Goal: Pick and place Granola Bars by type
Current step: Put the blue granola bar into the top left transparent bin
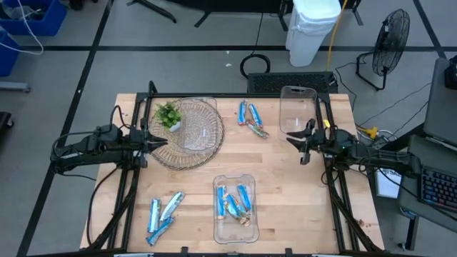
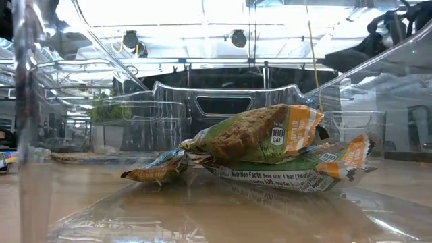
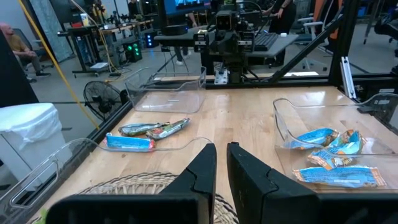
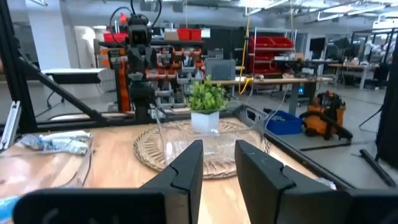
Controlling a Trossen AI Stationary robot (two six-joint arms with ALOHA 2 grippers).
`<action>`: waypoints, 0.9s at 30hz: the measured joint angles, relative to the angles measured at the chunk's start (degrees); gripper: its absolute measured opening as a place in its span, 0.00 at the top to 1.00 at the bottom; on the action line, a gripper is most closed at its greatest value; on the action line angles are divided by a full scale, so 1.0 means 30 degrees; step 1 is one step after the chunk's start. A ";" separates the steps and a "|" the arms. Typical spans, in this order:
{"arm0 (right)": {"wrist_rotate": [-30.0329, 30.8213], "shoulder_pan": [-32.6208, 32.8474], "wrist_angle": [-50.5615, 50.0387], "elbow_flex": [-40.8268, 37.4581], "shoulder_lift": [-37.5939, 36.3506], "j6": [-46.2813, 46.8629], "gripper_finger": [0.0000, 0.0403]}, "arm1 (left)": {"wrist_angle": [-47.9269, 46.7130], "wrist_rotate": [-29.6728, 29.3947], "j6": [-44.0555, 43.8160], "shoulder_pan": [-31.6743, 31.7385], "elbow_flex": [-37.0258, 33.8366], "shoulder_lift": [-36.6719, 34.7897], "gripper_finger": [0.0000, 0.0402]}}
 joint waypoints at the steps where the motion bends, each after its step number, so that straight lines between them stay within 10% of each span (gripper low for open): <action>1: 0.0001 0.0000 0.0028 -0.0003 -0.0007 0.0000 0.79 | 0.0000 -0.0001 0.0000 0.0007 0.0000 -0.0001 0.88; 16: -0.0066 0.0000 0.0036 -0.0051 -0.0022 0.0000 0.79 | 0.0213 -0.0015 0.2445 0.0003 0.0000 0.0000 0.88; 27: -0.0073 0.0000 0.0036 -0.0073 -0.0022 0.0000 0.79 | 0.6289 0.0175 0.6474 0.0006 0.0000 -0.0007 0.88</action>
